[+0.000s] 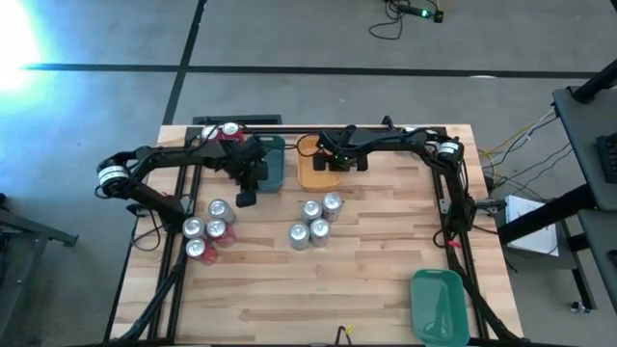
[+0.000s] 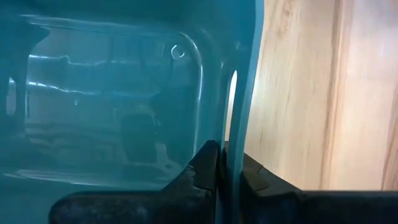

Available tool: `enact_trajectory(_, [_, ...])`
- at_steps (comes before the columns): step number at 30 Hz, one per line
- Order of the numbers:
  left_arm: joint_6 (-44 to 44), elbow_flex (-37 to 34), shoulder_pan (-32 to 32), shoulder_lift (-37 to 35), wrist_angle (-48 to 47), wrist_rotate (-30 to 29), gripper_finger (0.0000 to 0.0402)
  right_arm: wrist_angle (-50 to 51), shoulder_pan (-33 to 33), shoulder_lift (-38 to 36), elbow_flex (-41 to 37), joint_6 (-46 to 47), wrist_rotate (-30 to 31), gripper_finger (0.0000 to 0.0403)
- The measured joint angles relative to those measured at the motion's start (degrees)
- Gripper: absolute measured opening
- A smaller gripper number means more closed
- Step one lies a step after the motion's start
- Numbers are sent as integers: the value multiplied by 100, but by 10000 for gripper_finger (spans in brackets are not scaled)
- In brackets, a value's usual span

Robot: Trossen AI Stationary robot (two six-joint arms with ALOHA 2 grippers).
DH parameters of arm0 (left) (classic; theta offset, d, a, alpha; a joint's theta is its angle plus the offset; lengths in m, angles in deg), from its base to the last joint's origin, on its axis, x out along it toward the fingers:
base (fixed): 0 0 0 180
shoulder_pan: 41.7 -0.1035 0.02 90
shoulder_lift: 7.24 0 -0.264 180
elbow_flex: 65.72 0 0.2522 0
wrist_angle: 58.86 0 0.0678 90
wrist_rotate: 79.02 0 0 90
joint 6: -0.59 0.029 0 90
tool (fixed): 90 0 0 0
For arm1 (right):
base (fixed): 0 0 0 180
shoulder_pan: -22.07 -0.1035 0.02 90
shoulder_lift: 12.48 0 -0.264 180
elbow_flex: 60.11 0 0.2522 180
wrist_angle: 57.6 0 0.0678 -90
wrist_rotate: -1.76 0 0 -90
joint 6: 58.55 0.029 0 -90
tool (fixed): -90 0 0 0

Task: Sort soda cans
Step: Adjust the bins

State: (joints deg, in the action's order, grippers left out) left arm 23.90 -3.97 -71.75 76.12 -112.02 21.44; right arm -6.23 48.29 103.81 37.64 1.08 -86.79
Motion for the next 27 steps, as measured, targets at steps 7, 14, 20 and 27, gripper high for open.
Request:
enact_trajectory(7, [0, 0, -6, 0, 15, 7, 3, -4, 2, 2, 0, -61, -48, 21])
enact_trajectory(14, [-8, -2, -6, 0, -2, 30, 36, -9, -11, 2, 0, -113, -43, 94])
enact_trajectory(20, [-7, -2, -6, 0, -2, 109, 82, -24, -11, -136, 0, -133, 44, 164])
enact_trajectory(27, [-90, -1, -7, -14, -17, 116, 118, -21, -11, -644, 0, -288, 416, 211])
